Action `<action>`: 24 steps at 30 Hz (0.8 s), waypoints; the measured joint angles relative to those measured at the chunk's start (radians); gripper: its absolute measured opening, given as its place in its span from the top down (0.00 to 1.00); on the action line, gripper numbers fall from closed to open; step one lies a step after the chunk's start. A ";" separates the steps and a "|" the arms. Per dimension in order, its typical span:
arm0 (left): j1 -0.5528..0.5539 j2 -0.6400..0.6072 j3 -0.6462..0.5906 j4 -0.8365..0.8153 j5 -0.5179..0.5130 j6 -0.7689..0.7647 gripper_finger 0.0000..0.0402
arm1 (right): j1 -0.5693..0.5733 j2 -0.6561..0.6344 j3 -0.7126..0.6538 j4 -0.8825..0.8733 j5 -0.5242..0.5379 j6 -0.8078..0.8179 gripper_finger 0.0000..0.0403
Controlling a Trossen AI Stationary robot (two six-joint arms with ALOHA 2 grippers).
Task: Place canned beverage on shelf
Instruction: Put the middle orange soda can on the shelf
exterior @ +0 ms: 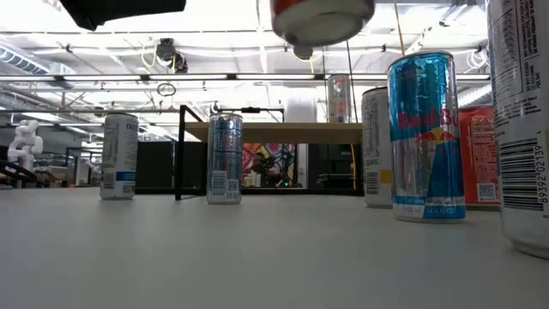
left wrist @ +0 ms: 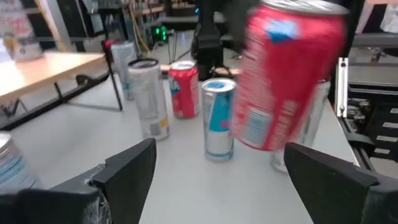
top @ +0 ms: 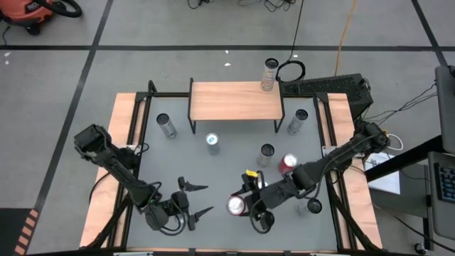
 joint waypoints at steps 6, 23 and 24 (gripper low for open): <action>0.031 0.048 0.000 0.218 0.001 0.170 0.12 | -0.033 -0.065 -0.006 -0.063 0.002 -0.018 0.40; 0.187 -0.025 0.026 0.273 0.044 0.396 0.12 | -0.103 -0.222 -0.159 0.053 0.257 0.038 0.40; 0.190 -0.025 0.026 0.269 0.068 0.380 0.12 | -0.101 -0.230 -0.159 0.056 0.256 0.042 0.40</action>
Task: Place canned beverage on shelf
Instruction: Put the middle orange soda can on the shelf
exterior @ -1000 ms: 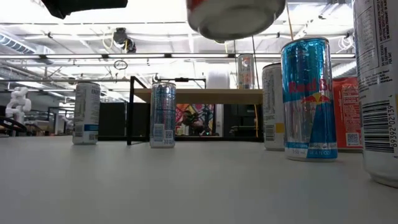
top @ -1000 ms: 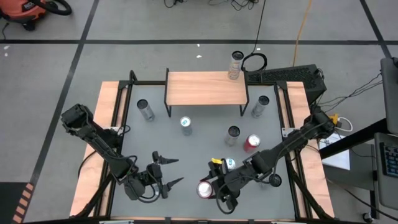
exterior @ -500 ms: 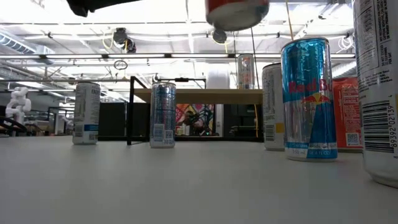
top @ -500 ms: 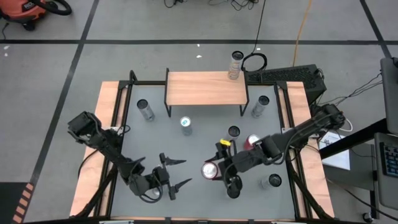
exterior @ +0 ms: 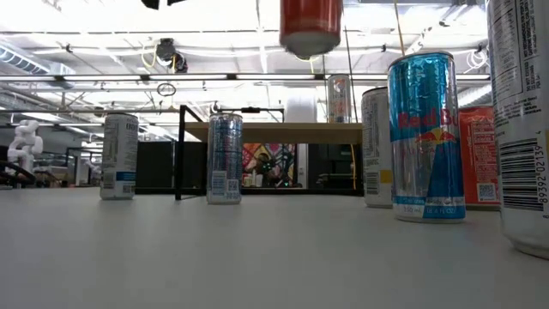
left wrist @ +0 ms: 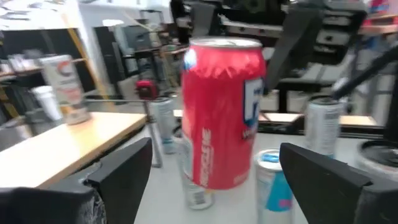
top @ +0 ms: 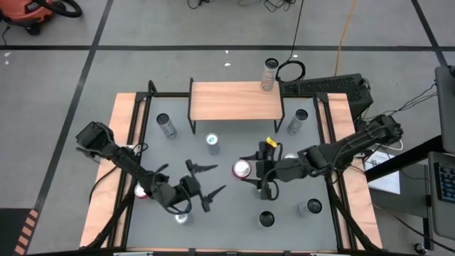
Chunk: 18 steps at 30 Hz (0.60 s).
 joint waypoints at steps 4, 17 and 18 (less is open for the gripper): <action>0.029 0.008 0.000 -0.025 0.079 -0.066 0.12 | 0.001 -0.024 0.000 0.037 -0.002 0.002 0.40; 0.139 0.053 -0.002 -0.041 0.223 -0.115 0.12 | 0.000 0.000 0.000 0.083 0.001 0.029 0.40; 0.143 0.053 -0.002 -0.048 0.231 -0.115 0.12 | 0.000 0.001 0.000 0.090 0.001 0.029 0.40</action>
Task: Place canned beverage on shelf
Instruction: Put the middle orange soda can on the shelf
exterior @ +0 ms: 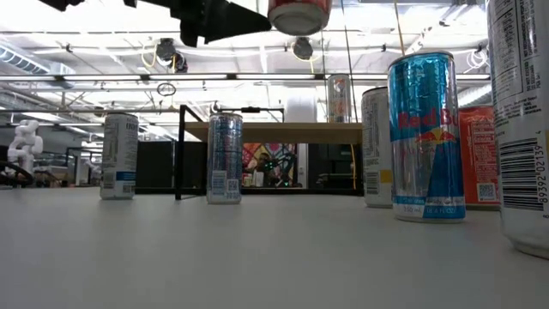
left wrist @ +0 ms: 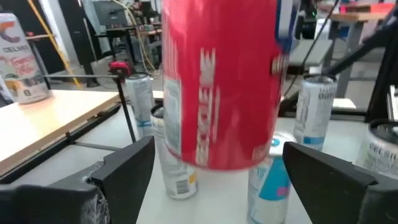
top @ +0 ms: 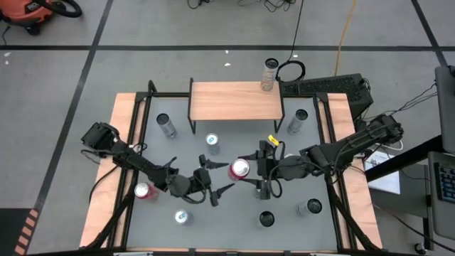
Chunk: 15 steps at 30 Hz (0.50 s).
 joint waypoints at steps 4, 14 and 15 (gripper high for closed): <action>0.015 0.000 0.000 0.015 0.071 -0.006 0.12 | 0.000 0.001 0.000 0.027 -0.002 -0.008 0.40; 0.026 0.000 0.000 0.055 0.090 0.014 0.12 | 0.000 0.001 0.000 0.082 -0.004 -0.011 0.40; 0.026 0.000 0.000 0.061 0.092 0.028 0.12 | 0.000 0.001 0.000 0.082 -0.004 -0.010 0.40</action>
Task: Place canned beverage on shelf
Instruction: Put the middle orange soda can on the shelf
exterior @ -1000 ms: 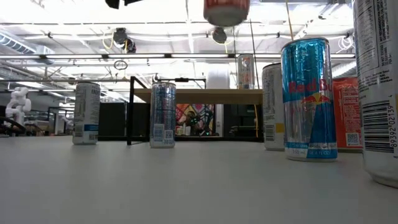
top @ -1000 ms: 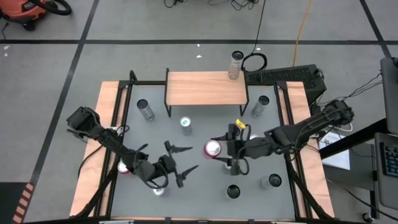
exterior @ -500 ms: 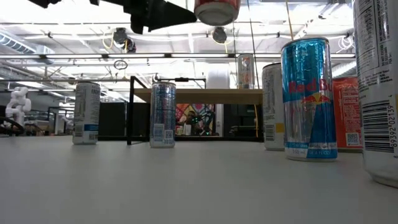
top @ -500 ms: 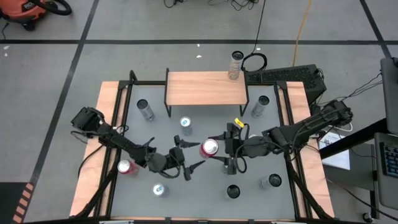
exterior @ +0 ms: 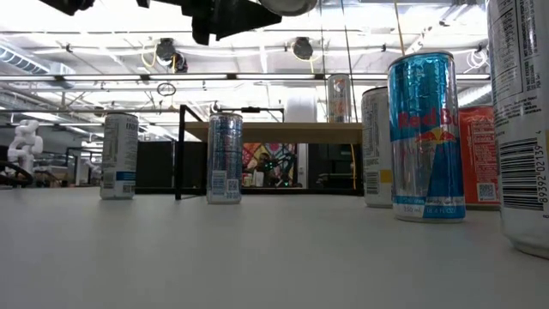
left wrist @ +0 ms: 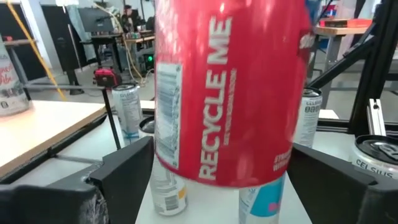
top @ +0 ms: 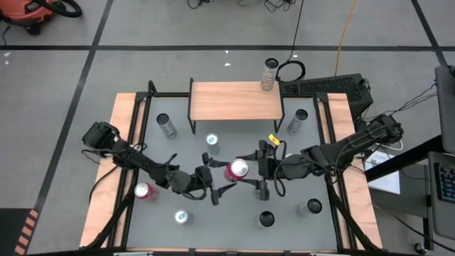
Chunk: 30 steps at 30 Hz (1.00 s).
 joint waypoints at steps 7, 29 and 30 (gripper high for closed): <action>0.002 0.000 0.000 0.019 0.017 0.025 0.12 | 0.000 0.031 0.000 0.026 0.000 -0.002 0.40; 0.005 0.000 0.000 0.008 0.026 0.009 0.27 | -0.001 0.039 0.000 0.043 -0.003 0.006 0.39; 0.005 0.000 0.000 0.008 0.026 0.009 0.27 | -0.001 0.039 0.000 0.042 -0.003 0.005 0.39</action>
